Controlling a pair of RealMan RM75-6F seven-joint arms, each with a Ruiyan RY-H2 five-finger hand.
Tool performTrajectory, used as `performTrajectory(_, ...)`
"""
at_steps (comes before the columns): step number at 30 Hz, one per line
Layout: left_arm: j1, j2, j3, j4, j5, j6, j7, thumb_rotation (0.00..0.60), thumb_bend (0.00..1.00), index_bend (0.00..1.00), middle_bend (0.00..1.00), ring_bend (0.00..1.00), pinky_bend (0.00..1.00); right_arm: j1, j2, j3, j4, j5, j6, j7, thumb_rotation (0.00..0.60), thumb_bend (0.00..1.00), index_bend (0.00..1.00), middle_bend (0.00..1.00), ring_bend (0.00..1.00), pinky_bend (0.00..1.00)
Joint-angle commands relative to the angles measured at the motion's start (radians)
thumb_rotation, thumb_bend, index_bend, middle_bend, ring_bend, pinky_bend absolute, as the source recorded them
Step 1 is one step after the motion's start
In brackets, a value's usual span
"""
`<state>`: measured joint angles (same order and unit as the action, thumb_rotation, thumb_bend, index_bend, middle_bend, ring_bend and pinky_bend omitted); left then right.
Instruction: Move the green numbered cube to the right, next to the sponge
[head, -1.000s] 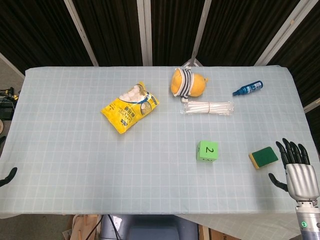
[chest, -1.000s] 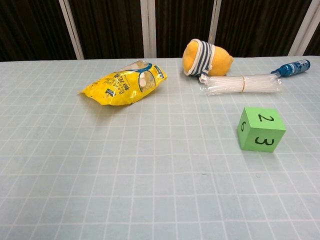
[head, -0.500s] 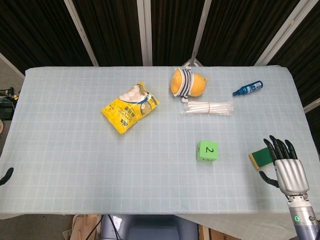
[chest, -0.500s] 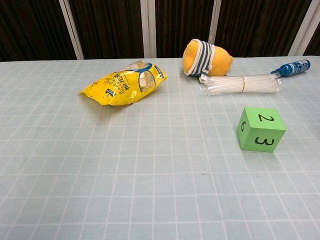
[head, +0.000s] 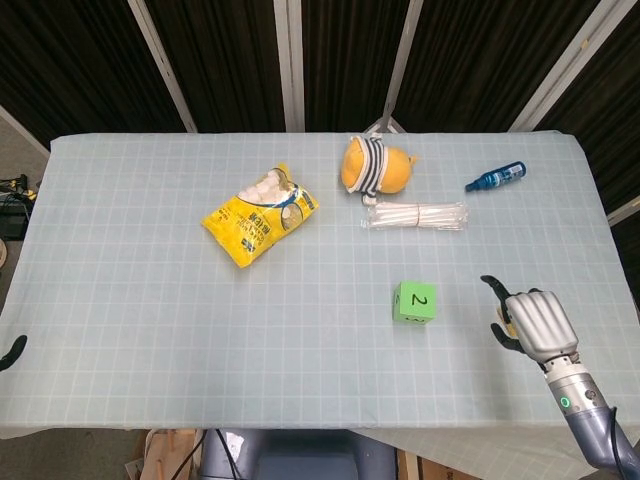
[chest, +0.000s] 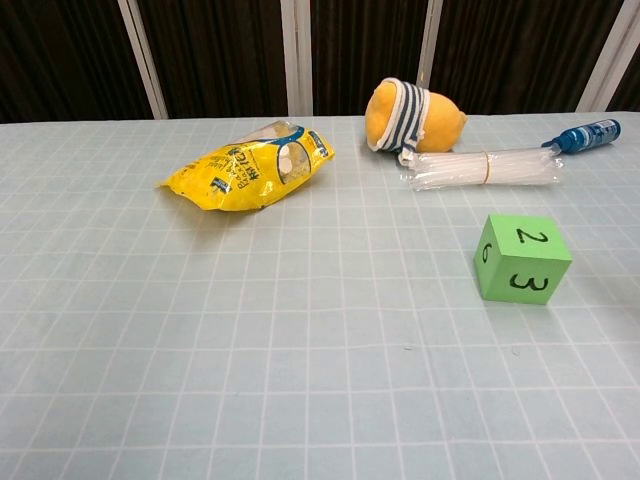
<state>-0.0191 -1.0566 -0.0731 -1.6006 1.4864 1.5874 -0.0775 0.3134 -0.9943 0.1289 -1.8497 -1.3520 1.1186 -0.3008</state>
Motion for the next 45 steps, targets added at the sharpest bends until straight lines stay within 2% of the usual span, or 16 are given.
performTrajectory(1,-0.001,-0.001,-0.001,-0.001,-0.002,-0.003,0.003,0.600,0.37,0.05,0.00,0.00,0.00,0.034,0.009,-0.005,-0.053,0.015,-0.036,-0.068,0.600,0.70,0.24,0.82,0.83,0.67)
performTrajectory(8,-0.003,-0.003,-0.002,-0.004,-0.007,-0.009,0.009,0.600,0.37,0.05,0.00,0.00,0.00,0.104,0.020,-0.010,-0.169,0.082,-0.119,-0.175,0.600,0.75,0.24,0.83,0.83,0.71)
performTrajectory(16,-0.006,-0.001,-0.006,-0.003,-0.018,-0.017,0.006,0.600,0.37,0.05,0.00,0.00,0.00,0.233,-0.009,0.006,-0.250,0.287,-0.208,-0.320,0.600,0.75,0.22,0.83,0.83,0.71)
performTrajectory(26,-0.008,-0.003,-0.010,-0.001,-0.030,-0.025,0.011,0.600,0.37,0.05,0.00,0.00,0.00,0.373,-0.063,0.017,-0.297,0.523,-0.153,-0.488,0.600,0.75,0.19,0.83,0.83,0.71)
performTrajectory(36,-0.009,-0.001,-0.013,-0.004,-0.038,-0.031,0.009,0.600,0.37,0.05,0.00,0.00,0.00,0.511,-0.116,-0.013,-0.318,0.726,-0.098,-0.630,0.600,0.75,0.19,0.83,0.84,0.71)
performTrajectory(40,-0.009,0.000,-0.013,-0.005,-0.040,-0.032,0.010,0.600,0.37,0.05,0.00,0.00,0.00,0.586,-0.159,-0.033,-0.307,0.839,-0.047,-0.720,0.600,0.75,0.19,0.83,0.84,0.71)
performTrajectory(45,-0.009,0.002,-0.016,-0.004,-0.044,-0.032,0.005,0.600,0.37,0.05,0.00,0.00,0.00,0.638,-0.182,-0.048,-0.316,0.925,0.000,-0.761,0.600,0.75,0.19,0.83,0.84,0.71)
